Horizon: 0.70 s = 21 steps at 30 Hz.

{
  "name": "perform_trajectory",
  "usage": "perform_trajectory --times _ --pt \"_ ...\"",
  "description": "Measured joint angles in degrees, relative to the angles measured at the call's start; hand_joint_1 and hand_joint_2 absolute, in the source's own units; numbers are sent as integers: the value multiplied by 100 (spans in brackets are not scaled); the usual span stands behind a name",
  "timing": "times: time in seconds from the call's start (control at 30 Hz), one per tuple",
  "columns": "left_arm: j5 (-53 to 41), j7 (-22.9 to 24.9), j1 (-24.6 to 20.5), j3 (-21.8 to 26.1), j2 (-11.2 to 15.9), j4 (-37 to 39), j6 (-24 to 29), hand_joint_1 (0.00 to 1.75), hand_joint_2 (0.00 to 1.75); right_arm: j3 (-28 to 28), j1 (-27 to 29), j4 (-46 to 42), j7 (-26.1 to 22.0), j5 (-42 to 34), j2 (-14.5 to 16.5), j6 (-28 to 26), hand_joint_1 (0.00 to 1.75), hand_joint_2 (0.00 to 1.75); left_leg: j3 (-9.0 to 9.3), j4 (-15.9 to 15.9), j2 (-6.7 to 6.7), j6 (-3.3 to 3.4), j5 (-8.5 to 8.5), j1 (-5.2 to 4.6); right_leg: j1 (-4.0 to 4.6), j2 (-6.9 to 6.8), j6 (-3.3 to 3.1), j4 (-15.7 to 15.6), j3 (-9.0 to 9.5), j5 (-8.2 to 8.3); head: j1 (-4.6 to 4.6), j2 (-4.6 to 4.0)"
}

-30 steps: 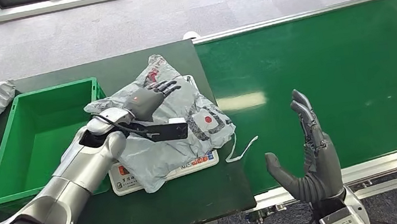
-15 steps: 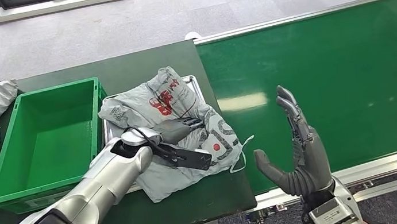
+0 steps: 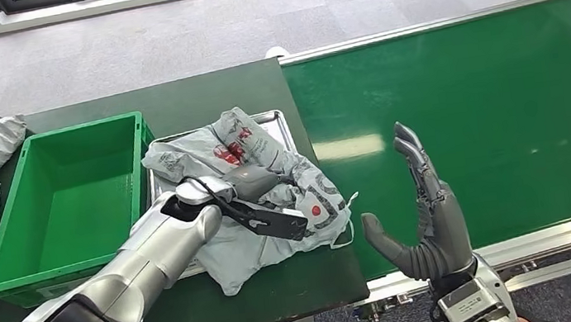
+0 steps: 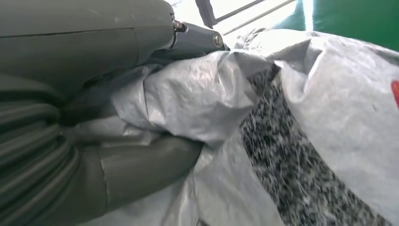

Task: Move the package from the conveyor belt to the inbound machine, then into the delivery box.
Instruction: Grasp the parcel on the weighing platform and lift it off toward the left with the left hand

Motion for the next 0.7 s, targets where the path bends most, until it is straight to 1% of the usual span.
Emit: perform_trajectory --times 0.17,0.3,0.6,0.7 --pt "5 -51 -6 0 28 -36 51 175 175 -2 24 -4 0 3 -2 0 0 175 0 0 1 0 0 0 0 2 0 0 -2 0 0 0" --pt "49 -133 5 0 132 -152 124 175 175 -8 140 -14 -17 30 -1 5 0 175 -3 0 2 0 0 0 0 3 0 0 -4 0 1 0" --pt "254 -312 150 0 489 -621 294 175 175 -29 348 -125 -77 140 10 37 0 175 -7 0 7 0 0 0 1 8 0 0 -12 0 1 0" --pt "508 -376 286 0 749 -1161 354 175 175 -65 477 -238 -72 184 11 19 0 175 -9 0 7 -1 0 0 1 8 0 1 -15 0 1 0"
